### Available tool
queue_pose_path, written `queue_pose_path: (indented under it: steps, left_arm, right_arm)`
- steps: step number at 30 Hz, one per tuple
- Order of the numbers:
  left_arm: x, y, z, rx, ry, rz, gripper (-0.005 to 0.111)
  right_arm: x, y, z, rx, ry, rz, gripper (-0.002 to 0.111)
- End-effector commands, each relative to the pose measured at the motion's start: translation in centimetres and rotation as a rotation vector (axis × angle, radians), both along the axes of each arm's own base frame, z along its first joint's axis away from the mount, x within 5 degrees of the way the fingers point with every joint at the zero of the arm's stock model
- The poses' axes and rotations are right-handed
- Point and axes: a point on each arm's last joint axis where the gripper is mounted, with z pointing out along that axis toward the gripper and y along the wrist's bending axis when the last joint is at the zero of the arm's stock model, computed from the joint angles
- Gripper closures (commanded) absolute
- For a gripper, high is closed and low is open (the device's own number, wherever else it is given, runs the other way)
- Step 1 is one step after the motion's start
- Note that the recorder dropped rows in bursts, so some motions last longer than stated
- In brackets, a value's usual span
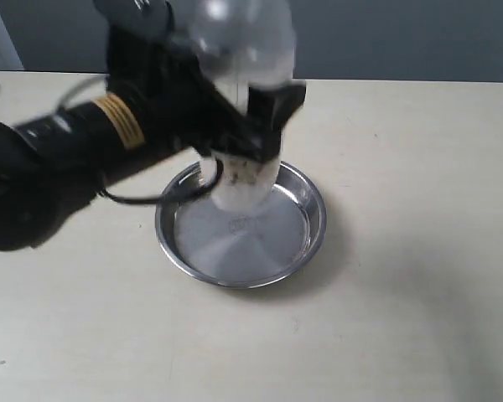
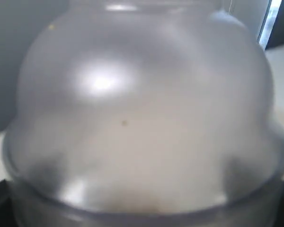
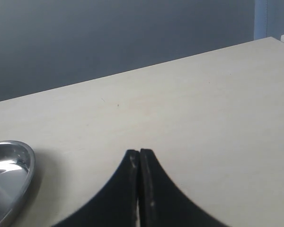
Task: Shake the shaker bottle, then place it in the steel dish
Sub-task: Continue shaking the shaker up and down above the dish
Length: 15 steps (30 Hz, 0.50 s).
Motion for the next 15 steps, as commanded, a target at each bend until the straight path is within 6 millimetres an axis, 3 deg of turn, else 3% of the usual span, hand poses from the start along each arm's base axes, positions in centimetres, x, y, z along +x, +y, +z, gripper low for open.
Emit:
queue_pose_path:
  steps: [1, 3, 4, 7, 8, 9, 12, 13, 14, 15]
  left_arm:
    - [-0.8, -0.4, 1.9, -0.113, -0.143, -0.050, 0.106]
    - [-1.6, 0.1, 5.7, -0.140, -0.264, -0.059, 0.106]
    - [-1.5, 0.3, 5.4, -0.123, -0.202, -0.031, 0.106]
    - [-0.4, 0.2, 0.1, 0.023, 0.040, 0.010, 0.106]
    - [-0.3, 0.1, -0.4, 0.021, 0.053, 0.012, 0.106]
    - [-0.3, 0.1, 0.4, -0.008, 0.005, 0.007, 0.106]
    - [-1.5, 0.4, 6.2, -0.108, -0.272, -0.049, 0.106]
    - [-1.5, 0.6, 6.8, -0.107, -0.251, -0.032, 0.106]
    - [-1.3, 0.7, 5.9, -0.090, -0.176, -0.010, 0.106]
    - [-0.8, 0.5, 3.3, -0.015, -0.054, -0.003, 0.106]
  right_arm:
    - [0.0, 0.0, 0.0, -0.007, -0.009, 0.003, 0.109]
    - [0.0, 0.0, 0.0, -0.007, -0.009, 0.003, 0.109]
    - [0.0, 0.0, 0.0, -0.007, -0.009, 0.003, 0.109]
    - [0.0, 0.0, 0.0, -0.007, -0.009, 0.003, 0.109]
    - [0.0, 0.0, 0.0, -0.007, -0.009, 0.003, 0.109]
    - [0.0, 0.0, 0.0, -0.007, -0.009, 0.003, 0.109]
    - [0.0, 0.0, 0.0, -0.007, -0.009, 0.003, 0.109]
    - [0.0, 0.0, 0.0, -0.007, -0.009, 0.003, 0.109]
    - [0.0, 0.0, 0.0, -0.007, -0.009, 0.003, 0.109]
    - [0.0, 0.0, 0.0, -0.007, -0.009, 0.003, 0.109]
